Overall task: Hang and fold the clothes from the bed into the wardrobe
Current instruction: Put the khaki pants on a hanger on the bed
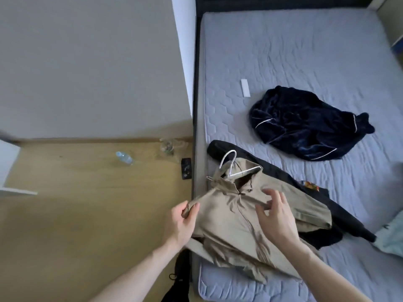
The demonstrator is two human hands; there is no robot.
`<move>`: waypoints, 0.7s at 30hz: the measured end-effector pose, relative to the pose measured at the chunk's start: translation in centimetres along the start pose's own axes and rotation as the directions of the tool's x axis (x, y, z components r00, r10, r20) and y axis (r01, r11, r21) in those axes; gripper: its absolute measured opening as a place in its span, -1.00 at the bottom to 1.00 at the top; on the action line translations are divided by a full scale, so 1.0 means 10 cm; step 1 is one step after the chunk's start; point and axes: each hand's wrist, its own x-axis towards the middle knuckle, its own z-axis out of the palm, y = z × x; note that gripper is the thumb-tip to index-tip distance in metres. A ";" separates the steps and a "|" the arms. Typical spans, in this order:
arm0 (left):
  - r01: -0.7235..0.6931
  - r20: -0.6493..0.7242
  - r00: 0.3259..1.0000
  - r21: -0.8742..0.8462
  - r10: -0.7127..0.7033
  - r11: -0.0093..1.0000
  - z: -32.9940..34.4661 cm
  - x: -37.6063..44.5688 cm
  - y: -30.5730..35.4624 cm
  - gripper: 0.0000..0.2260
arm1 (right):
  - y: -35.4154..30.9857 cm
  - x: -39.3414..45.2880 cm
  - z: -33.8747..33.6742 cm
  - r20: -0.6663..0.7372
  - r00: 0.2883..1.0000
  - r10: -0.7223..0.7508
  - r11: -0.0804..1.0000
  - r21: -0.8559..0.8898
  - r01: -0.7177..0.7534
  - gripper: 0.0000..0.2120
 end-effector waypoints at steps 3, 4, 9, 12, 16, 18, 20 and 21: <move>-0.092 0.000 0.996 -0.011 0.092 0.996 -0.53 -0.48 0.55 -0.54 | -0.45 -0.16 -0.62 -0.049 0.989 -0.139 0.990 -0.016 0.138 -0.51; -0.117 -0.006 0.993 0.002 0.117 0.993 -0.72 -0.64 0.71 -0.54 | -0.59 -0.21 -0.82 -0.048 0.980 -0.195 0.980 -0.041 0.193 -0.47; -0.177 -0.133 0.975 0.027 0.179 0.984 -1.73 -1.34 1.26 -0.53 | -1.28 -0.42 -1.60 0.131 0.907 -0.400 0.890 -0.180 0.419 -0.40; -0.194 -0.230 0.954 0.022 0.194 0.981 -2.34 -1.71 1.46 -0.54 | -1.76 -0.57 -1.84 0.250 0.834 -0.491 0.832 -0.148 0.534 -0.65; -0.201 -0.334 0.921 0.037 0.202 0.979 -3.15 -2.15 1.60 -0.51 | -2.53 -0.77 -1.78 0.298 0.754 -0.586 0.778 -0.055 0.626 -0.82; -0.218 -0.391 0.894 0.049 0.220 0.975 -3.55 -2.36 1.65 -0.51 | -2.90 -0.85 -1.61 0.279 0.729 -0.625 0.766 0.042 0.641 -0.73; -0.231 -0.446 0.862 0.079 0.242 0.970 -3.94 -2.54 1.66 -0.49 | -3.21 -0.97 -1.32 0.194 0.756 -0.626 0.779 0.202 0.593 -0.53; -0.229 -0.470 0.846 0.105 0.251 0.968 -4.13 -2.61 1.66 -0.47 | -3.32 -1.06 -1.13 0.157 0.817 -0.555 0.814 0.305 0.495 -0.44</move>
